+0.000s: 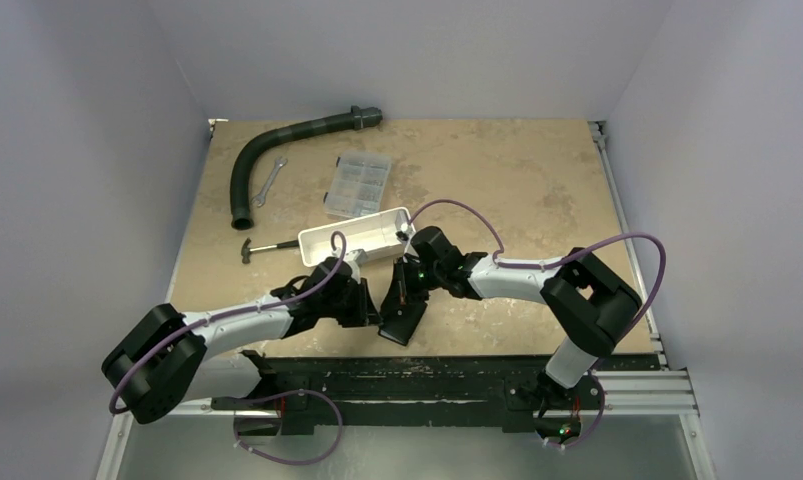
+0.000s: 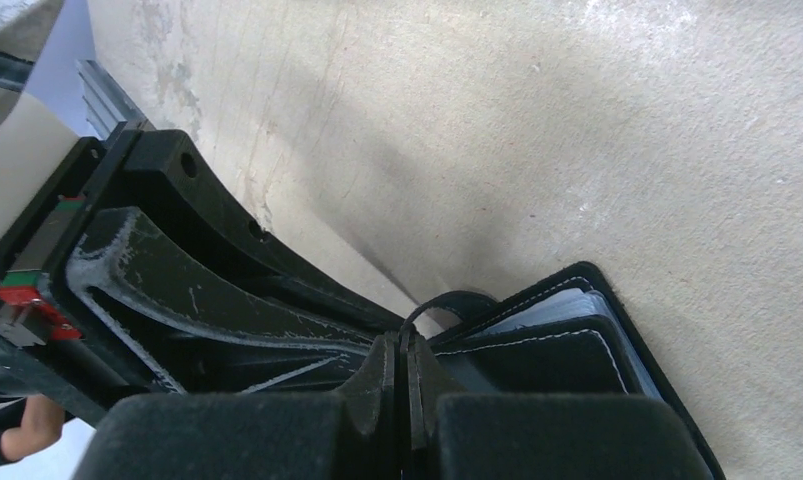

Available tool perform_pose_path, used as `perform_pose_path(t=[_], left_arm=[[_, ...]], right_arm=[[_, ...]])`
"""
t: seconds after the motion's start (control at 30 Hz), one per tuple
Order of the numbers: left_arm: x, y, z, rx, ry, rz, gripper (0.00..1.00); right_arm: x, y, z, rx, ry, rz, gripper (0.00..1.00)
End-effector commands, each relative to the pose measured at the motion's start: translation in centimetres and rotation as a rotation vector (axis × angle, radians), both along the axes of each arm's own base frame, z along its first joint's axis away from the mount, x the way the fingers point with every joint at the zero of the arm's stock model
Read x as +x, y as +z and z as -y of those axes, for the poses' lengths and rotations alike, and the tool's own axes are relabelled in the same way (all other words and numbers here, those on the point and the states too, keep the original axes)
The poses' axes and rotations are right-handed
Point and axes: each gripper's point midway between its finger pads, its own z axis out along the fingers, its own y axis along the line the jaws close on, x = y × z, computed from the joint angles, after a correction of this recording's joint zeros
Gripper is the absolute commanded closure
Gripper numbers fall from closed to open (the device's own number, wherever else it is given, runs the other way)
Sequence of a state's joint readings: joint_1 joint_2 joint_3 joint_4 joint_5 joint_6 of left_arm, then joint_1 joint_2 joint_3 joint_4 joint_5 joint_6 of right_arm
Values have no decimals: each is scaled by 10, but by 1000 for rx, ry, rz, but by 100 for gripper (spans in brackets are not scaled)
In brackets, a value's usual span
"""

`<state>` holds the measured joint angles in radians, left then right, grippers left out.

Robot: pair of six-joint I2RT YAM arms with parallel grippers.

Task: Put the credit cards into the card holder
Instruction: Close the card holder at the center of the board.

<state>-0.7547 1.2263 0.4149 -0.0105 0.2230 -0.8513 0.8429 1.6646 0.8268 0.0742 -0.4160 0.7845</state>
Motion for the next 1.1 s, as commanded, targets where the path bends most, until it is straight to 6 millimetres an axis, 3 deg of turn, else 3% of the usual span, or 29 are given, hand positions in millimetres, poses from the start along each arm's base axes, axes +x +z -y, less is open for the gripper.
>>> perform_pose_path(t=[0.0,0.13,0.43,1.07], left_arm=[[-13,-14,-11,30,8,-41,95],[-16,-12,-12,13,17,-47,100],[-19,-14,-13,17,23,-63,100],[-21,-15,-15,22,34,-65,100]], right_arm=[[5,14,0,11,10,42,100],[0,17,3,20,-1,18,100],[5,12,22,-36,-76,-21,100],[13,-1,40,-175,-74,24,100]])
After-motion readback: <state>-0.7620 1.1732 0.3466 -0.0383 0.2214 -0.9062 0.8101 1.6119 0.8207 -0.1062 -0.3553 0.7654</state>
